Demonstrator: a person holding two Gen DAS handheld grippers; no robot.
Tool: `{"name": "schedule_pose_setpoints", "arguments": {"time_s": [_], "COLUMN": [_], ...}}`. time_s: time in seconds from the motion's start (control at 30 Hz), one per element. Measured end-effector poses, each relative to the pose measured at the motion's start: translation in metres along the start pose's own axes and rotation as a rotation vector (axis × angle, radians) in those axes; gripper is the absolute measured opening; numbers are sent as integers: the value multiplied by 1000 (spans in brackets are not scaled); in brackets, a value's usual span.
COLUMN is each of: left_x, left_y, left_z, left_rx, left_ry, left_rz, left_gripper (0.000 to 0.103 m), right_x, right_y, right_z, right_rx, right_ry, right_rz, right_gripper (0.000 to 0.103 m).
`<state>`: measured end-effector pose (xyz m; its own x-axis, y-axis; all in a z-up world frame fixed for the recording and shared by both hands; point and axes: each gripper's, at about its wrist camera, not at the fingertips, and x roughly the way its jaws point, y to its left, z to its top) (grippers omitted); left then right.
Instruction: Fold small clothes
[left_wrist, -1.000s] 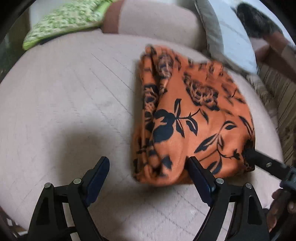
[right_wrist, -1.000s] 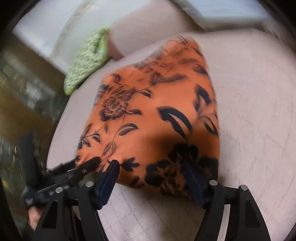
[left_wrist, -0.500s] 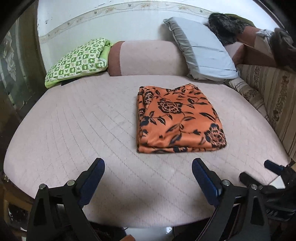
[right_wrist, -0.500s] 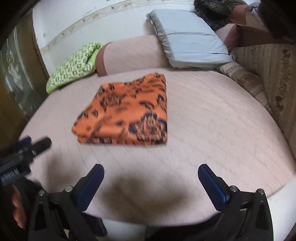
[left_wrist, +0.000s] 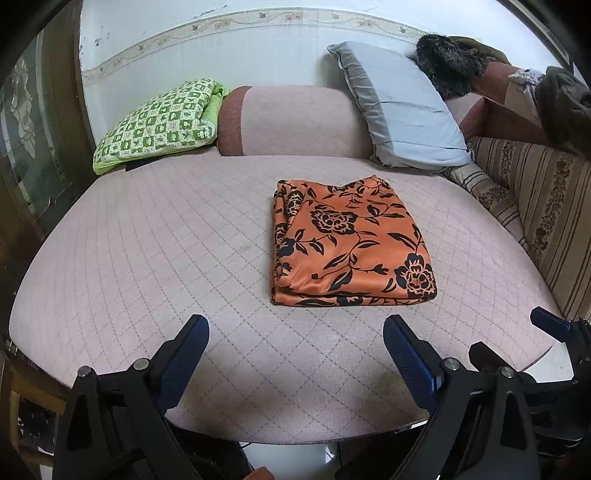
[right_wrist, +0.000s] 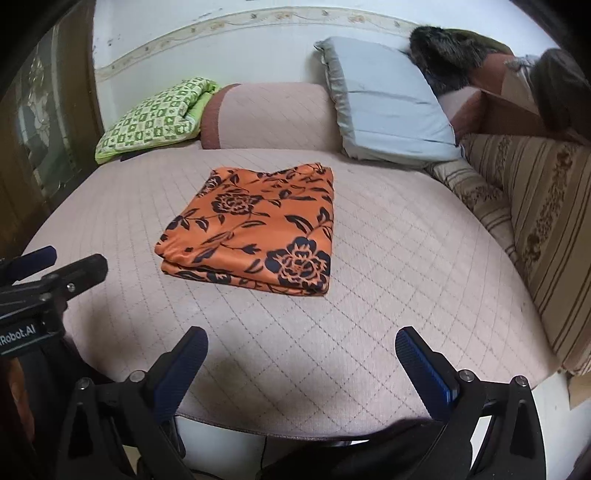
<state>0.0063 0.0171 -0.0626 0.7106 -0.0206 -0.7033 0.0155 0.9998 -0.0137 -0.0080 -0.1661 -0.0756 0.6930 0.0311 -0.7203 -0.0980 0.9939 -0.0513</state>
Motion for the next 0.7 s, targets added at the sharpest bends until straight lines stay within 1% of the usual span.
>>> {"name": "schedule_pose_setpoints", "arguments": {"time_s": [0.1, 0.2, 0.3, 0.4, 0.5, 0.57, 0.63, 0.7], "left_x": [-2, -5, -5, -2, 0, 2, 7, 11], "left_y": [0, 1, 1, 1, 1, 1, 1, 1], "left_z": [3, 7, 10, 14, 17, 19, 22, 23], "left_rx": [0, -6, -11, -14, -30, -37, -36, -42], "left_ry": [-2, -10, -4, 7, 1, -3, 15, 26], "left_rz": [16, 5, -8, -15, -32, -29, -24, -34], "left_gripper": [95, 95, 96, 102, 102, 102, 102, 102], "right_x": [-6, -8, -5, -1, 3, 6, 8, 11], "right_y": [6, 7, 7, 7, 8, 8, 8, 7], "right_z": [7, 15, 21, 23, 24, 24, 23, 24], "right_rx": [-22, -21, -20, -20, -23, -27, -27, -25], "right_ry": [-22, -37, -30, -22, -11, -2, 3, 8], "right_rz": [-13, -15, -21, -24, -25, -25, -28, -28], "right_gripper": [103, 103, 103, 103, 103, 103, 103, 103]}}
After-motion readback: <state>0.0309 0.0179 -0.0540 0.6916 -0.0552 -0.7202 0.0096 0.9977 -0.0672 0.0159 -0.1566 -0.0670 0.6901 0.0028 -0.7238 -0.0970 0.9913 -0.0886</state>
